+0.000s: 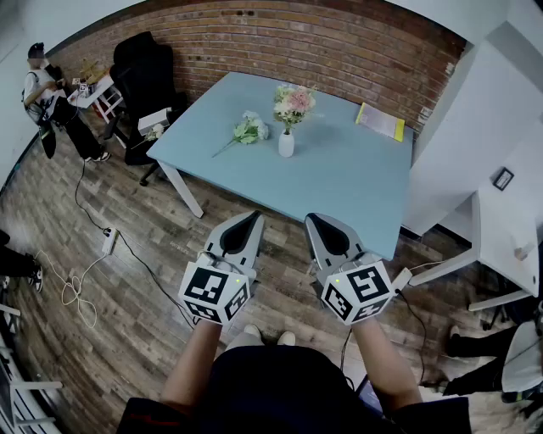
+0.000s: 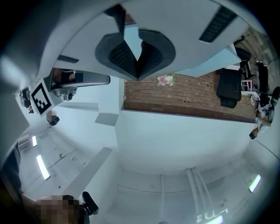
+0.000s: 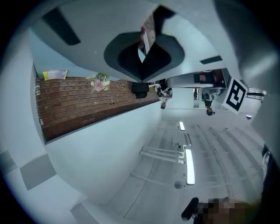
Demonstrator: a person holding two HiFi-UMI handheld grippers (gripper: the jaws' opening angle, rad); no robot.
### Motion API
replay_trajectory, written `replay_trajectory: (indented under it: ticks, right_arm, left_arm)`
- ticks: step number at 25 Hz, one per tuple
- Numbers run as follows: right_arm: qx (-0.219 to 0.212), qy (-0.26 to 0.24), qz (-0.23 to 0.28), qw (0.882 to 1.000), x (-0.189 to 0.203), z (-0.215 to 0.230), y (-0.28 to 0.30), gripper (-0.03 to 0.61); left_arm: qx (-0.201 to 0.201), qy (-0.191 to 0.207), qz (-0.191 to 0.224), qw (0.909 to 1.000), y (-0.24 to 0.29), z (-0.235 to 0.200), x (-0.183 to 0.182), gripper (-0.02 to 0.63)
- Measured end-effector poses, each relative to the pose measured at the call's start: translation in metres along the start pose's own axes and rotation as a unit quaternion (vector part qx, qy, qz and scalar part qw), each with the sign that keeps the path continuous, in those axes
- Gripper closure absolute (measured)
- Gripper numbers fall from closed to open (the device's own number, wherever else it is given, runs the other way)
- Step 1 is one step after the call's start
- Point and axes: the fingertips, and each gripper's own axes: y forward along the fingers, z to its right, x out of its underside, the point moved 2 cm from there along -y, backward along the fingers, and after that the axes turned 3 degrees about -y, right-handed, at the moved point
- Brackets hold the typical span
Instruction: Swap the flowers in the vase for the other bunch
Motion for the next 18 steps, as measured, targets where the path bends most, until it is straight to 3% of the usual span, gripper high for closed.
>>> replay_trajectory:
  ticks: [18]
  right_arm:
    - [-0.021,0.025,-0.004,0.999,0.008,0.021,0.011,0.566]
  left_arm:
    - [-0.032,-0.002,-0.009,0.9995,0.007,-0.001,0.007,0.611]
